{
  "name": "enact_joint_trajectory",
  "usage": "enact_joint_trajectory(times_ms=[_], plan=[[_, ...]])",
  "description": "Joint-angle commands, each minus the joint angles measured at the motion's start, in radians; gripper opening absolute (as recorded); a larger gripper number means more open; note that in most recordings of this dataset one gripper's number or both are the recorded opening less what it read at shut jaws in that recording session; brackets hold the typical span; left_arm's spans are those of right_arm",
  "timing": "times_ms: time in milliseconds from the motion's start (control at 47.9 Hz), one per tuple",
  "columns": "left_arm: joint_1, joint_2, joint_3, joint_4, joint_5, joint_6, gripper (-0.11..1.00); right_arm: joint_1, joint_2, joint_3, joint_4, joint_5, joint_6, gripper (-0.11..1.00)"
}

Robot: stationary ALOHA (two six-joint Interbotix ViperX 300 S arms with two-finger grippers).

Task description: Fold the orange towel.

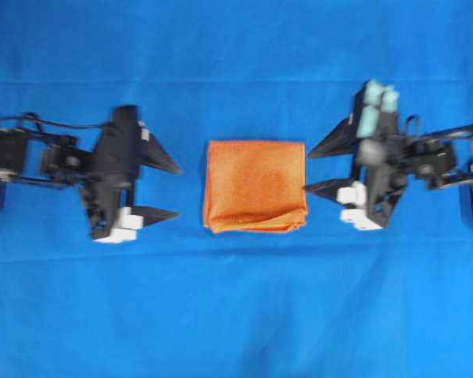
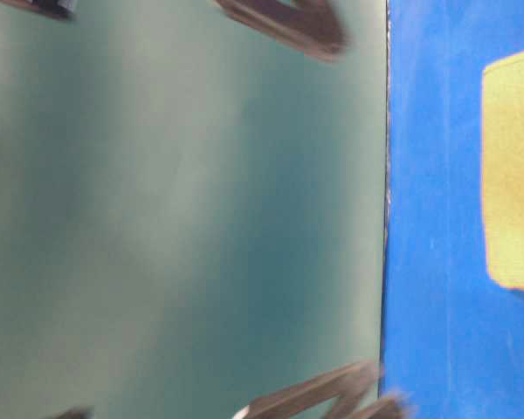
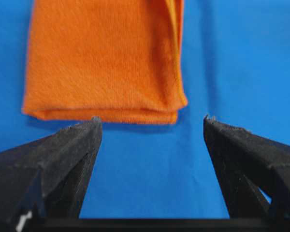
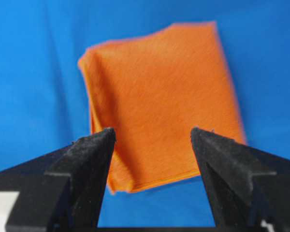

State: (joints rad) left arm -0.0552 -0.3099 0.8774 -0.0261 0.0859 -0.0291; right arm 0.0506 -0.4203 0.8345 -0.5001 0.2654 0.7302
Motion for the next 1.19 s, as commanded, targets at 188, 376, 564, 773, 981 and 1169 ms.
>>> enact_joint_trajectory(times_ms=[188,376,564,773,981,1169], plan=[[0.018,-0.313,0.110,0.000,-0.015,0.020,0.79,0.003,-0.252,0.069,-0.081,0.038,-0.002,0.65],[0.037,-0.506,0.207,0.003,-0.015,0.023,0.79,0.003,-0.416,0.163,-0.123,0.031,-0.003,0.65],[0.071,-0.681,0.310,0.003,-0.012,0.023,0.78,0.002,-0.578,0.285,-0.129,0.014,-0.003,0.65],[0.127,-0.847,0.434,0.003,-0.011,0.021,0.78,-0.028,-0.696,0.408,-0.129,-0.011,0.006,0.65],[0.150,-0.925,0.486,0.003,-0.020,0.020,0.77,-0.072,-0.710,0.486,-0.121,-0.109,0.009,0.65],[0.150,-0.917,0.489,0.003,-0.026,0.018,0.77,-0.081,-0.684,0.494,-0.120,-0.138,0.011,0.64]])
